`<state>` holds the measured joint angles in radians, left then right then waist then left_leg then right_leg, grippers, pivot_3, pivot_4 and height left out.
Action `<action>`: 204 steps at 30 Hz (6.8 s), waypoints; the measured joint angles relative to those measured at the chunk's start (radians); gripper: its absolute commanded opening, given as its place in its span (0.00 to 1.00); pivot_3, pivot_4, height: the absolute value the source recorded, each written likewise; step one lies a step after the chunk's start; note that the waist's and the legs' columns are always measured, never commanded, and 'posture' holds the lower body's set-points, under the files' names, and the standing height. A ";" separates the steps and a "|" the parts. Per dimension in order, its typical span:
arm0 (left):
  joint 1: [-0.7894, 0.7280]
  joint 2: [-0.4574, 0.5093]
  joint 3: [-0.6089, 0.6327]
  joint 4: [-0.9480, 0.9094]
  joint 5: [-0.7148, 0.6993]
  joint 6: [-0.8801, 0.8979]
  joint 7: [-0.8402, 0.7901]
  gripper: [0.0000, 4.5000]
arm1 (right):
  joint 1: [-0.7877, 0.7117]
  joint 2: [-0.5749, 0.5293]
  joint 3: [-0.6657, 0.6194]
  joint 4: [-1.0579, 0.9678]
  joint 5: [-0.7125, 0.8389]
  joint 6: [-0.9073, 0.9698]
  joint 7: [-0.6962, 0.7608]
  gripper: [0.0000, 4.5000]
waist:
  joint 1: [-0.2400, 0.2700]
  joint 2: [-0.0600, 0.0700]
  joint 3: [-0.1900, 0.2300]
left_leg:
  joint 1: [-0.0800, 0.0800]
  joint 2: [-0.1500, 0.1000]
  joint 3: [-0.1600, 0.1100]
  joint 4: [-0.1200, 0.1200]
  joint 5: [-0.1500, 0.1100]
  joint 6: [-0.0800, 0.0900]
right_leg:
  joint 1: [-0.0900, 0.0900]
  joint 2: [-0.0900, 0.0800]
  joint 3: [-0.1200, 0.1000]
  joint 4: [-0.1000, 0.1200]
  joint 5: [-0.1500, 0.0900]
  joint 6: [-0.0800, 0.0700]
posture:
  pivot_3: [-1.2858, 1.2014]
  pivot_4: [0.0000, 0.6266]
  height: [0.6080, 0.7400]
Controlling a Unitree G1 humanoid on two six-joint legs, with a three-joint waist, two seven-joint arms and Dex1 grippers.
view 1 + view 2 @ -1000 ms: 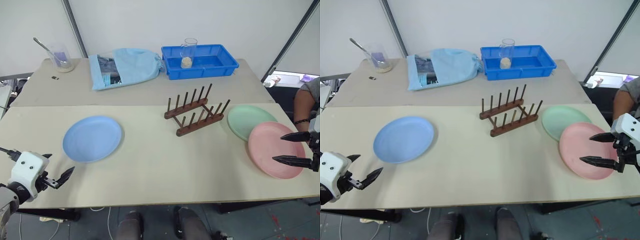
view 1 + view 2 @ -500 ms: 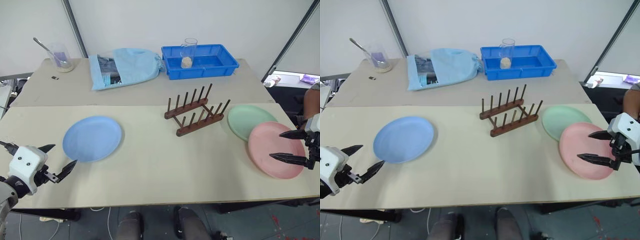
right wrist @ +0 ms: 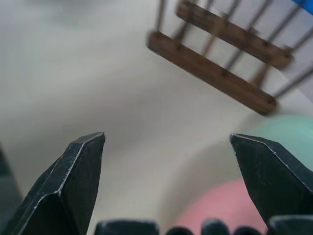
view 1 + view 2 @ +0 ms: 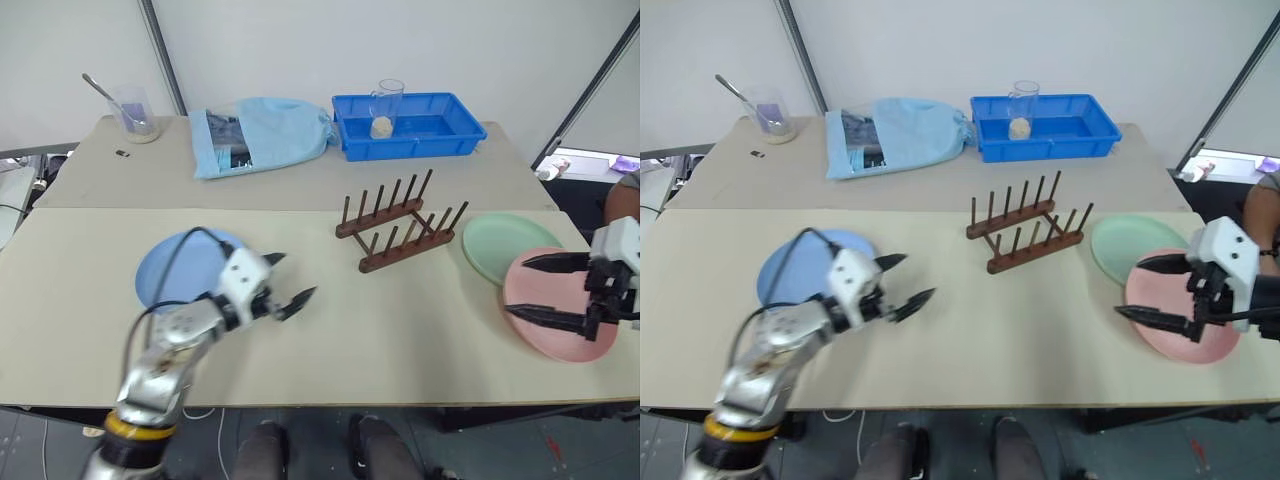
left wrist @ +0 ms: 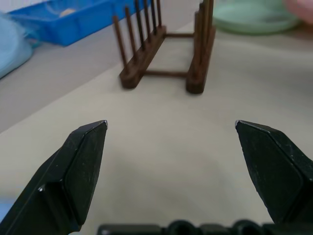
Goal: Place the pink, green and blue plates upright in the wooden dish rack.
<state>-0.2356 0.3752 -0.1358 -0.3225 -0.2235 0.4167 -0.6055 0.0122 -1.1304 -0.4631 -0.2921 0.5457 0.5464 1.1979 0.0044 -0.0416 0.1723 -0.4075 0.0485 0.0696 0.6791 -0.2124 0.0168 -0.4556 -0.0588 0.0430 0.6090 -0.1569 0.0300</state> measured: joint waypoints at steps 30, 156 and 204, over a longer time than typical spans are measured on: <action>-0.556 -0.408 -0.095 1.202 0.234 -0.540 0.061 0.20 | 0.083 0.119 -0.095 -0.299 0.175 0.228 -0.240 1.00 | 0.007 -0.001 0.000 | -0.007 -0.011 -0.015 0.002 0.000 0.001 | 0.000 -0.001 0.000 -0.001 0.000 0.003 | 0.52 0.24 0.85; -0.353 0.101 -0.126 0.127 -0.135 -0.154 -0.623 1.00 | 0.149 0.632 0.146 -0.301 -0.552 0.302 -0.862 0.50 | -0.019 0.002 -0.001 | -0.008 -0.012 -0.019 0.001 0.002 0.005 | -0.001 -0.001 0.001 0.002 -0.003 0.003 | 0.52 0.24 0.85; -0.407 0.144 0.068 0.041 -0.389 0.063 -0.529 1.00 | -0.728 0.350 -0.209 0.232 0.330 0.617 -0.451 0.00 | -0.019 0.002 0.001 | -0.013 -0.013 -0.021 0.000 0.002 0.006 | -0.002 0.000 0.002 -0.002 -0.004 0.004 | 0.52 0.24 0.85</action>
<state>-0.6428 0.5195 -0.0673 -0.2813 -0.6122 0.4794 -1.1347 -0.7154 -0.7806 -0.6722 -0.0601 0.8761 1.1630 0.7468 -0.0145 -0.0400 0.1734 -0.4201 0.0356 0.0481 0.6787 -0.2101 0.0223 -0.4575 -0.0584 0.0447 0.6072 -0.1609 0.0342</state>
